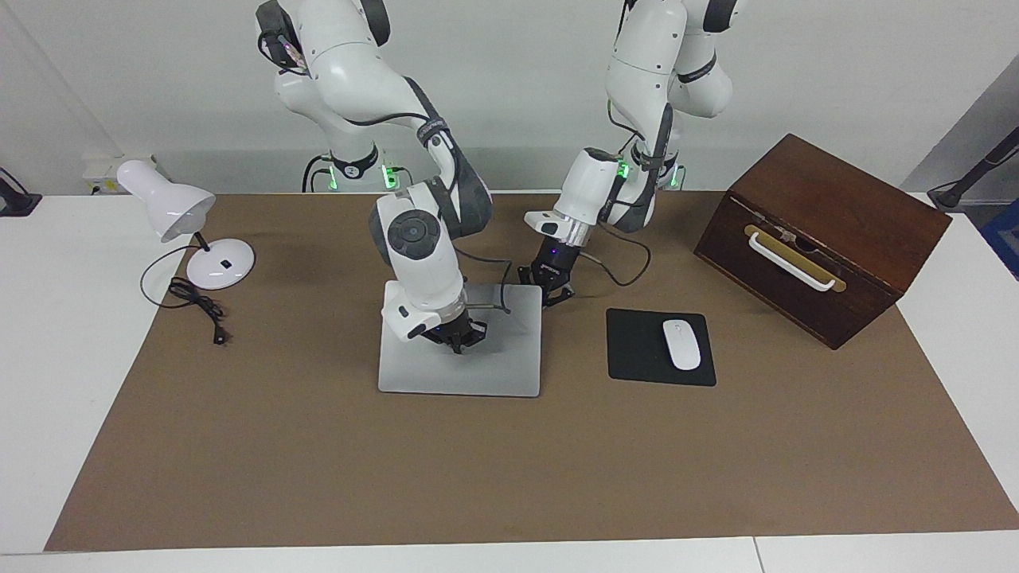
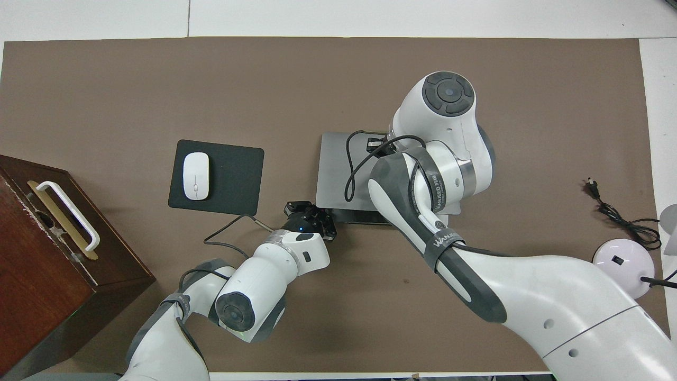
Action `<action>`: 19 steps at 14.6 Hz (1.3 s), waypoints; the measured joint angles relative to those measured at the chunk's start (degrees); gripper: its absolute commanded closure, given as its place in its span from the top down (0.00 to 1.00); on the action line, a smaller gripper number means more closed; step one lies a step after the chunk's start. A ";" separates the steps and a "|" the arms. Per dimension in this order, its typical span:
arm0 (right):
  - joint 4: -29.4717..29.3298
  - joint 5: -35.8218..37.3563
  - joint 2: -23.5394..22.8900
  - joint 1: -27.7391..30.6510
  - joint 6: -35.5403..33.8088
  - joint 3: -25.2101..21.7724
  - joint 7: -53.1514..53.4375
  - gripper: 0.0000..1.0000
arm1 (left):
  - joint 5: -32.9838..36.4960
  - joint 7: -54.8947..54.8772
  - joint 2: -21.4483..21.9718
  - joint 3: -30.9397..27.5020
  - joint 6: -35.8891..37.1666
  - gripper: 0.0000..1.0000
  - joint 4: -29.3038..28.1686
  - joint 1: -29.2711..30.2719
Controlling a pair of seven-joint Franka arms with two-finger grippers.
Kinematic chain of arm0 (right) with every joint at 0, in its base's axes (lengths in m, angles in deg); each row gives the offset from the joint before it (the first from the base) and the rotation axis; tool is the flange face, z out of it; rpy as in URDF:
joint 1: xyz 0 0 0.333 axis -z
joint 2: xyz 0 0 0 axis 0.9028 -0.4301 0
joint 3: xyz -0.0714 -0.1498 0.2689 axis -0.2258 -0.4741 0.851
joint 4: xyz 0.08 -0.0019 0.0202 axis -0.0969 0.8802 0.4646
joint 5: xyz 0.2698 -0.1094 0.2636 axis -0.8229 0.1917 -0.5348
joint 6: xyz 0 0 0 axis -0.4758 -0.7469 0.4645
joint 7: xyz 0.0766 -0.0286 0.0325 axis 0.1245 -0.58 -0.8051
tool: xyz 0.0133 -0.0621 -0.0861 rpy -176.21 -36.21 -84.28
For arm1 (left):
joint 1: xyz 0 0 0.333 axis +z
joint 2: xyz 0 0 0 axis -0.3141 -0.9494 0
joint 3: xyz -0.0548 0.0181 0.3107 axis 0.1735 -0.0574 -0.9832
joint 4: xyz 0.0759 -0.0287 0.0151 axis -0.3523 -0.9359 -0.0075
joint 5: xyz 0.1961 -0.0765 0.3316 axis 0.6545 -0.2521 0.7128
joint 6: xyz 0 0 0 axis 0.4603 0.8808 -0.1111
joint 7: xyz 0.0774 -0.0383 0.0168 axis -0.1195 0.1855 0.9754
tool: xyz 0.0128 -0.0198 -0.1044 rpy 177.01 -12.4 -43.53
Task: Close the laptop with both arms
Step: 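Press the lid shut with the right gripper, then lift it away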
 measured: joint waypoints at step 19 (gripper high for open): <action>2.18 0.00 0.03 -0.72 3.51 0.00 0.00 0.00 | 0.00 0.00 -0.03 0.00 -0.11 0.00 -0.02 0.00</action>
